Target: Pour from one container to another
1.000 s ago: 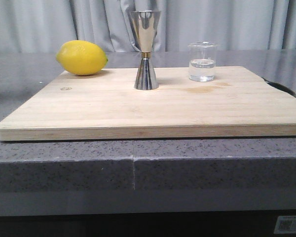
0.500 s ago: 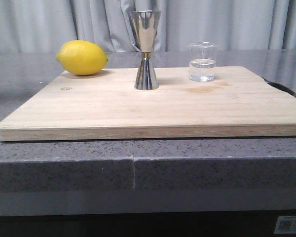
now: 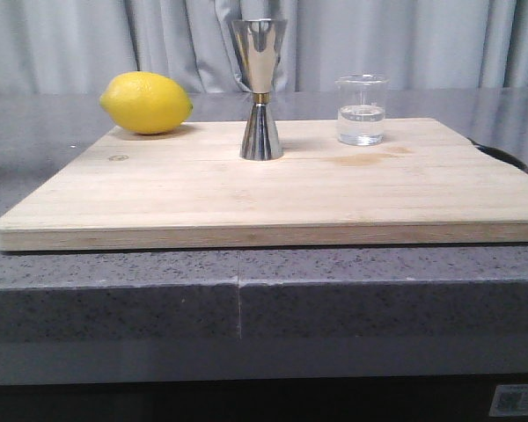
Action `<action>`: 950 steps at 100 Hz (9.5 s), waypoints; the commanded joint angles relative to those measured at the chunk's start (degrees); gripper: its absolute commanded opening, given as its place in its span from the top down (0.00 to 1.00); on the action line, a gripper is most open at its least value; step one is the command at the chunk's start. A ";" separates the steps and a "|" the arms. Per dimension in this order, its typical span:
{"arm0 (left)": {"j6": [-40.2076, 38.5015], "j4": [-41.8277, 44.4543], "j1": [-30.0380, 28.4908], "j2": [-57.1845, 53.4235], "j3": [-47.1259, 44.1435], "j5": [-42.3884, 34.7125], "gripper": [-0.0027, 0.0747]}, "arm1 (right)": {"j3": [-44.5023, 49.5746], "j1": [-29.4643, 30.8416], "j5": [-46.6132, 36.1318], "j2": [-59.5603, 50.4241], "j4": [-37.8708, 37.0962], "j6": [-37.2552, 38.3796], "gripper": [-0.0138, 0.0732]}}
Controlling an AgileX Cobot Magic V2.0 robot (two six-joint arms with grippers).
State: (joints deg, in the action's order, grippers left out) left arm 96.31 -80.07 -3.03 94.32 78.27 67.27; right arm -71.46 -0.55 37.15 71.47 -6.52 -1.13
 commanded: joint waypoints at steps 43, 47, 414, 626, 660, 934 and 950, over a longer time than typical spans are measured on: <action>0.14 -0.03 9.35 5.15 1.77 3.20 0.30 | -1.86 0.30 -0.16 -1.20 -3.53 -0.54 0.15; 0.14 -0.03 10.05 5.86 1.77 3.16 0.30 | -1.86 0.30 -0.05 -1.20 -3.67 -0.54 0.15; 11.07 -8.65 24.00 16.75 1.77 -3.54 0.85 | 3.41 0.30 -9.20 3.63 -0.41 -0.54 0.21; 12.21 -8.07 22.29 16.64 5.73 3.17 0.98 | 38.30 -13.21 -78.66 8.49 -5.73 6.67 0.21; 12.21 -8.07 22.29 16.64 5.73 3.55 0.98 | 38.30 -13.21 -82.26 13.54 -8.35 8.69 0.21; 12.21 -8.07 22.29 16.64 5.73 3.98 0.98 | 24.49 -13.36 -83.39 26.77 -16.27 12.76 0.26; 12.21 -8.07 22.29 16.64 5.73 3.98 0.98 | 23.92 -13.36 -82.75 26.77 -17.01 12.76 0.26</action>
State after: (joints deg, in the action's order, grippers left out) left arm 108.45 -83.92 19.63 113.81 82.28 67.21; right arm -45.56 -13.87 -41.66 100.47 -23.27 11.60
